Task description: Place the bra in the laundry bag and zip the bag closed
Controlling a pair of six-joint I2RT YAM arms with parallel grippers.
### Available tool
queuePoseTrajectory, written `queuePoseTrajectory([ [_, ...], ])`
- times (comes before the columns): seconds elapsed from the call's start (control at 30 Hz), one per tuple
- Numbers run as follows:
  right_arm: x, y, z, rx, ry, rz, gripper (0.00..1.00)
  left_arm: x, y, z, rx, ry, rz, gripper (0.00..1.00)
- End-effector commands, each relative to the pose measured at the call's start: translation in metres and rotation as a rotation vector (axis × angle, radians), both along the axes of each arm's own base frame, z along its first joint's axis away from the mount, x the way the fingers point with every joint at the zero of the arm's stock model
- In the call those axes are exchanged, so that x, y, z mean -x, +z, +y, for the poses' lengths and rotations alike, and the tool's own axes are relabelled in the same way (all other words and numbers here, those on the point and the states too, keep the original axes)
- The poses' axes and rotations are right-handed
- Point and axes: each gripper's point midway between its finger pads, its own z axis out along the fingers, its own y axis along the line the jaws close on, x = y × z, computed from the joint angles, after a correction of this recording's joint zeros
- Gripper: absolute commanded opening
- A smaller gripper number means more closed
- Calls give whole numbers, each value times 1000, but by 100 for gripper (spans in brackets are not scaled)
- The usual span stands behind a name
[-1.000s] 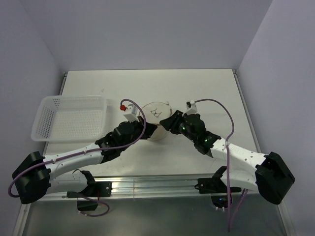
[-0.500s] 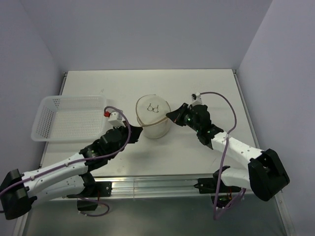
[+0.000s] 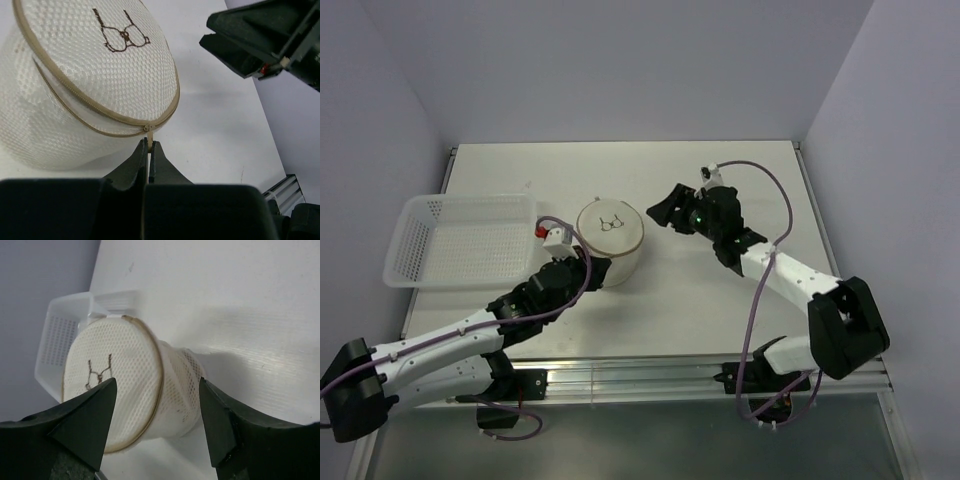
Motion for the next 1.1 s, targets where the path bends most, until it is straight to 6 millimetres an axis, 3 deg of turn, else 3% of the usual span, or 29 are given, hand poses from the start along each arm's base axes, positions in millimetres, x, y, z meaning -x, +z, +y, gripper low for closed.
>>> queuePoseTrajectory([
  [0.0,31,-4,-8,7,-22,-2,74,-2,26,-23,105,-58,-56,0],
  [0.07,56,2,0,-38,-1,-19,74,-1,30,-30,141,-76,-59,0],
  [0.1,71,-15,2,-61,4,28,73,-1,27,-34,145,-84,-54,0],
  [0.13,86,-10,13,-89,39,22,73,0,25,-37,149,-93,-50,0],
  [0.23,102,-7,27,-151,84,35,72,4,25,-48,163,-135,-50,0],
  [0.37,101,8,41,-221,127,7,72,12,22,-52,166,-160,-45,0],
  [0.5,93,16,50,-250,138,3,70,17,15,-48,178,-161,-25,0],
  [0.6,86,10,54,-246,130,19,57,19,10,-46,178,-162,-14,0],
  [0.7,75,10,49,-224,95,10,15,19,11,-45,168,-164,-24,0],
  [0.77,66,10,41,-210,58,3,0,18,6,-40,139,-146,-20,0],
  [0.97,23,20,3,-157,-43,-67,0,17,0,-15,65,-81,-31,0],
  [1.0,14,27,1,-134,-39,-102,0,18,4,-9,69,-69,-41,0],
  [1.03,6,22,1,-108,-27,-101,0,18,4,-4,63,-58,-45,0],
  [1.07,-8,33,-2,-65,-19,-147,0,18,5,4,53,-34,-49,0],
])
